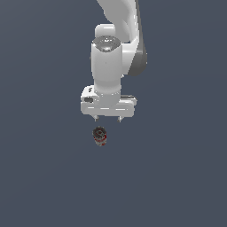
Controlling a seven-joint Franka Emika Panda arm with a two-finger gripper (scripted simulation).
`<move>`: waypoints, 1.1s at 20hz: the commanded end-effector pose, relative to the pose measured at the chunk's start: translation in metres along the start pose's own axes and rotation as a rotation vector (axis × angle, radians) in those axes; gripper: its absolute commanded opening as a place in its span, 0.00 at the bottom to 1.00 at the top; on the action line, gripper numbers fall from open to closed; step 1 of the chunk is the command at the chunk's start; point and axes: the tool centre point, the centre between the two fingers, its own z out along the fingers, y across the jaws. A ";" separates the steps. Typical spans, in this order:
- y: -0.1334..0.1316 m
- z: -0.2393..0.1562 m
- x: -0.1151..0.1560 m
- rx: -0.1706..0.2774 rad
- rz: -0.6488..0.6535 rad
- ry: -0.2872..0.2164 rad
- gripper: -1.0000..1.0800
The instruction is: Pick up the object and move it to a goal position.
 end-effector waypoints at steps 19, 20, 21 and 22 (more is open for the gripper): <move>0.032 0.058 -0.003 -0.002 0.439 -0.071 0.96; 0.034 0.061 -0.003 -0.003 0.464 -0.074 0.96; 0.035 0.064 -0.004 -0.004 0.488 -0.078 0.96; 0.037 0.067 -0.004 -0.005 0.509 -0.081 0.96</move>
